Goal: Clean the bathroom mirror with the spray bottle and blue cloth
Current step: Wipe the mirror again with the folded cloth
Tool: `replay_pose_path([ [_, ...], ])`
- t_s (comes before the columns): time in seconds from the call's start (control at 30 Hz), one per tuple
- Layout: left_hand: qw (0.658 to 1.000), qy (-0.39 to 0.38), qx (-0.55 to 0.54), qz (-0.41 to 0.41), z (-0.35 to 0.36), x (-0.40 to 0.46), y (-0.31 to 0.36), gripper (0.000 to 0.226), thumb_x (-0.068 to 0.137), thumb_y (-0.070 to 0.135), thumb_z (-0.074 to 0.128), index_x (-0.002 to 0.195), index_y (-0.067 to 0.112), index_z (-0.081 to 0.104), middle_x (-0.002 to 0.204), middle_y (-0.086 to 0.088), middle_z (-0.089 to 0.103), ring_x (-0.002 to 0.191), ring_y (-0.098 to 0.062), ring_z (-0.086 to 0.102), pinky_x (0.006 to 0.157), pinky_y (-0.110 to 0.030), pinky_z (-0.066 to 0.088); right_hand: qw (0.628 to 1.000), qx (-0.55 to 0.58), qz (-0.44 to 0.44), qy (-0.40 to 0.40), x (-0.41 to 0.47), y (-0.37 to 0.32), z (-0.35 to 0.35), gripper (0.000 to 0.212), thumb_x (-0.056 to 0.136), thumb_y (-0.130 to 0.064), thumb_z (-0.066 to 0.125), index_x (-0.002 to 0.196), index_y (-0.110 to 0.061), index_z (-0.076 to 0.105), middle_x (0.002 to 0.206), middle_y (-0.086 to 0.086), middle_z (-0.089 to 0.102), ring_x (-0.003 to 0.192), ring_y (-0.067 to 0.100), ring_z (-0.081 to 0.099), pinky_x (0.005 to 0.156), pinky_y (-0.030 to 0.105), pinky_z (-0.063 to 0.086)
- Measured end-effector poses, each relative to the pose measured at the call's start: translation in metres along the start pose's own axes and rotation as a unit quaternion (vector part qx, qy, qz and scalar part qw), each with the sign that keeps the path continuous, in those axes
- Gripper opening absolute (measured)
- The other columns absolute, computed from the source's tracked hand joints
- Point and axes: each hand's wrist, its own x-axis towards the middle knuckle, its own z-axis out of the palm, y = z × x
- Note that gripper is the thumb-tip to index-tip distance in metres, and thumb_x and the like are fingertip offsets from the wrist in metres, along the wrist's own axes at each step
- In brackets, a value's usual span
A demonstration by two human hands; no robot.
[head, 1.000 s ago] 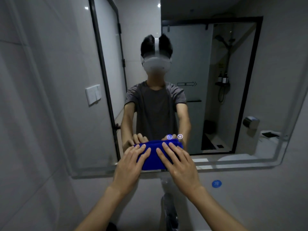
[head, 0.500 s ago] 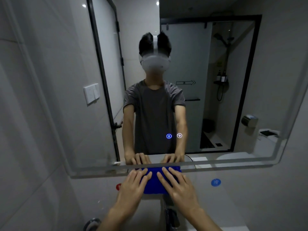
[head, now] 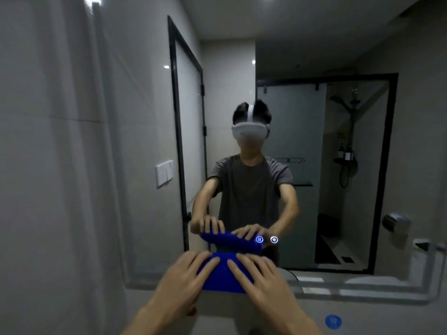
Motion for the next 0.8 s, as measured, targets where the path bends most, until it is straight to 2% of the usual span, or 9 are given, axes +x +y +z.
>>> replay_pose_path([
  [0.07,0.998,0.052,0.037,-0.01,-0.042,0.027,-0.026,0.053,0.074,0.016,0.06,0.126,0.008,0.067,0.116,-0.013,0.07,0.099,-0.027,0.059,0.082,-0.036,0.057,0.998,-0.044,-0.005,0.046,0.041,0.017,-0.032,0.052,0.088,-0.02,0.045,0.138,-0.014,0.055,0.128,0.012,0.065,0.112,0.029,0.061,0.091,0.042,0.054],
  [0.17,0.99,0.112,0.086,-0.002,-0.1,0.075,-0.074,0.065,0.068,0.008,0.068,0.132,0.001,0.06,0.12,-0.021,0.065,0.102,-0.034,0.053,0.085,-0.043,0.055,0.987,-0.11,-0.02,0.114,0.106,0.045,-0.087,0.054,0.088,-0.016,0.043,0.141,-0.009,0.051,0.133,0.016,0.06,0.118,0.034,0.058,0.098,0.045,0.05],
  [0.27,0.978,0.17,0.124,-0.001,-0.155,0.125,-0.119,0.056,0.082,0.019,0.049,0.133,-0.003,0.058,0.121,-0.025,0.064,0.1,-0.038,0.057,0.085,-0.045,0.051,0.969,-0.169,-0.024,0.179,0.172,0.074,-0.144,0.053,0.087,-0.011,0.046,0.14,-0.005,0.052,0.133,0.019,0.059,0.116,0.037,0.058,0.097,0.047,0.049],
  [0.33,0.971,0.188,0.147,-0.004,-0.191,0.155,-0.145,0.06,0.086,0.025,0.039,0.136,-0.003,0.054,0.125,-0.027,0.061,0.105,-0.041,0.059,0.087,-0.048,0.052,0.966,-0.188,-0.005,0.176,0.214,0.091,-0.178,0.064,0.083,-0.011,0.062,0.144,-0.006,0.044,0.137,0.02,0.053,0.12,0.038,0.054,0.099,0.048,0.047],
  [0.4,0.963,0.212,0.165,-0.013,-0.22,0.183,-0.169,0.06,0.086,0.023,0.041,0.14,-0.003,0.048,0.13,-0.03,0.057,0.112,-0.045,0.057,0.093,-0.052,0.049,0.963,-0.203,0.023,0.178,0.251,0.104,-0.208,0.078,0.078,-0.019,0.075,0.147,-0.009,0.039,0.138,0.019,0.051,0.12,0.037,0.053,0.099,0.048,0.046],
  [0.5,0.954,0.25,0.166,-0.027,-0.259,0.224,-0.2,0.065,0.082,0.019,0.041,0.144,0.0,0.041,0.137,-0.029,0.051,0.119,-0.047,0.05,0.1,-0.055,0.044,0.953,-0.228,0.06,0.192,0.297,0.116,-0.252,0.081,0.082,-0.027,0.073,0.15,-0.013,0.032,0.14,0.018,0.049,0.123,0.037,0.05,0.101,0.048,0.043],
  [0.63,0.95,0.26,0.166,-0.044,-0.296,0.269,-0.233,0.074,0.085,0.009,0.065,0.152,0.009,0.031,0.148,-0.023,0.041,0.134,-0.042,0.04,0.108,-0.053,0.04,0.938,-0.262,0.077,0.214,0.343,0.134,-0.296,0.078,0.088,-0.026,0.068,0.153,-0.013,0.026,0.144,0.02,0.045,0.127,0.041,0.045,0.104,0.055,0.041],
  [0.7,0.944,0.273,0.18,-0.043,-0.309,0.287,-0.246,0.074,0.089,0.009,0.063,0.154,0.011,0.027,0.149,-0.023,0.04,0.134,-0.041,0.039,0.108,-0.052,0.038,0.927,-0.287,0.085,0.227,0.362,0.143,-0.31,0.074,0.09,-0.024,0.065,0.152,-0.014,0.026,0.143,0.022,0.045,0.128,0.043,0.044,0.106,0.055,0.036],
  [0.8,0.931,0.3,0.203,-0.044,-0.323,0.31,-0.259,0.074,0.091,0.01,0.061,0.155,0.016,0.024,0.146,-0.023,0.042,0.13,-0.042,0.042,0.104,-0.053,0.04,0.905,-0.324,0.119,0.247,0.388,0.154,-0.324,0.076,0.089,-0.026,0.067,0.152,-0.021,0.024,0.139,0.024,0.049,0.123,0.045,0.046,0.101,0.055,0.036],
])
